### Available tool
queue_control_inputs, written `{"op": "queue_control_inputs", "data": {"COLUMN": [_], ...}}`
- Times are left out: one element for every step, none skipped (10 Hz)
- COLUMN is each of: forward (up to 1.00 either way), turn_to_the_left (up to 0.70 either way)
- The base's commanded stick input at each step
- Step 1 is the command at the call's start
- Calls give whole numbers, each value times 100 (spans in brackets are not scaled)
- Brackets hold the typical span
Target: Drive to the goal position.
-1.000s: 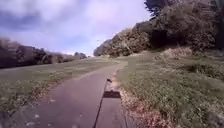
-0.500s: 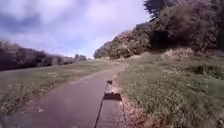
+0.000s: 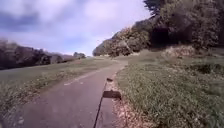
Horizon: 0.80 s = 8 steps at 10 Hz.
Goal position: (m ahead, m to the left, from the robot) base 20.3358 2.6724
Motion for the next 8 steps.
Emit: {"op": "queue_control_inputs", "data": {"forward": [70,70,70,70,69,69,68,68], "turn_to_the_left": [-13,-9,-4,0,0,0,0,0]}}
